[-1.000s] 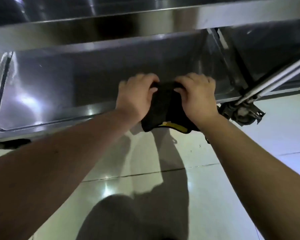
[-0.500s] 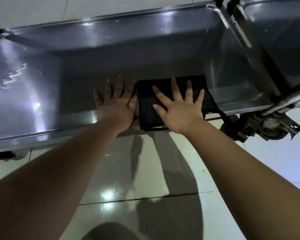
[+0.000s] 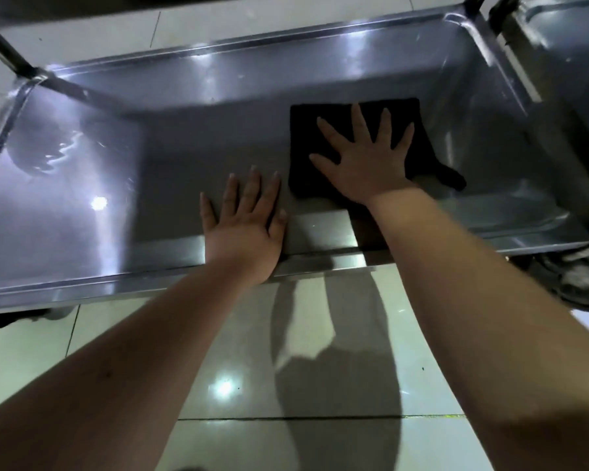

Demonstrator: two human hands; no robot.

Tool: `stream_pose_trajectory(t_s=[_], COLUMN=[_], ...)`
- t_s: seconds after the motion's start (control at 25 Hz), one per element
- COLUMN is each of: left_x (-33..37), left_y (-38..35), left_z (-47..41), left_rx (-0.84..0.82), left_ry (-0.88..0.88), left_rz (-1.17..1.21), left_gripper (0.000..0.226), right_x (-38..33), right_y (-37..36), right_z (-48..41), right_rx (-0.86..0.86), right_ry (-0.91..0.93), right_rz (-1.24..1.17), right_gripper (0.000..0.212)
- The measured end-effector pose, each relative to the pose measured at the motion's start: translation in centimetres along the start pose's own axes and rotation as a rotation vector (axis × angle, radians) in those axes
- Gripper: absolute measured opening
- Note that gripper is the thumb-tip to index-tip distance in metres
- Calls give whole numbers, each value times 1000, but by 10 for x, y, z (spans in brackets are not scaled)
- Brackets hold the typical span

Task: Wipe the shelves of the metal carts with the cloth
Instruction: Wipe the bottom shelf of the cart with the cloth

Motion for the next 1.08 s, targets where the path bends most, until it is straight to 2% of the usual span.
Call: stream_pose_trajectory(t_s=[0.16, 0.32, 0.4, 0.52, 0.6, 0.72, 0.84, 0.96, 1.08], left_x=[2, 0, -2, -2, 0, -2, -1, -2, -2], left_y=[-1, 0, 1, 2, 1, 1, 0, 0, 0], left_z=[1, 1, 1, 3, 3, 3, 3, 3, 3], left_rx=[-6, 12, 13, 12, 7, -23, -37, -39, -43], left_ry=[9, 9, 6, -1, -13, -11, -17, -24, -15], left_rz=[-3, 16, 28, 31, 10, -21, -24, -33, -37], left_gripper=[57, 57, 57, 57, 56, 54, 51, 58, 58], right_x=[7, 9, 44, 134, 169, 159, 136, 126, 127], right_y=[-26, -26, -23, -10, -7, -5, 14, 32, 31], right_z=[88, 92, 90, 91, 93, 64, -4, -62, -59], right_rx=[-53, -32, -9, -43, -75, -12, 58, 7, -11], right_ry=[-32, 14, 13, -171, -254, -225, -159, -180, -179], right_rz=[3, 22, 40, -3, 13, 57, 26, -15, -17], right_gripper=[63, 63, 64, 66, 66, 65, 66, 69, 68])
Point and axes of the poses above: each hand's wrist, its own z-axis away from the middle knuckle, its own y-axis out of the back of the hand, x = y × z, the point moved 5 cm from there along -z, towards the middle knuckle, and after that the axes turned 4 degrees about -x, right-handed, at the moved point
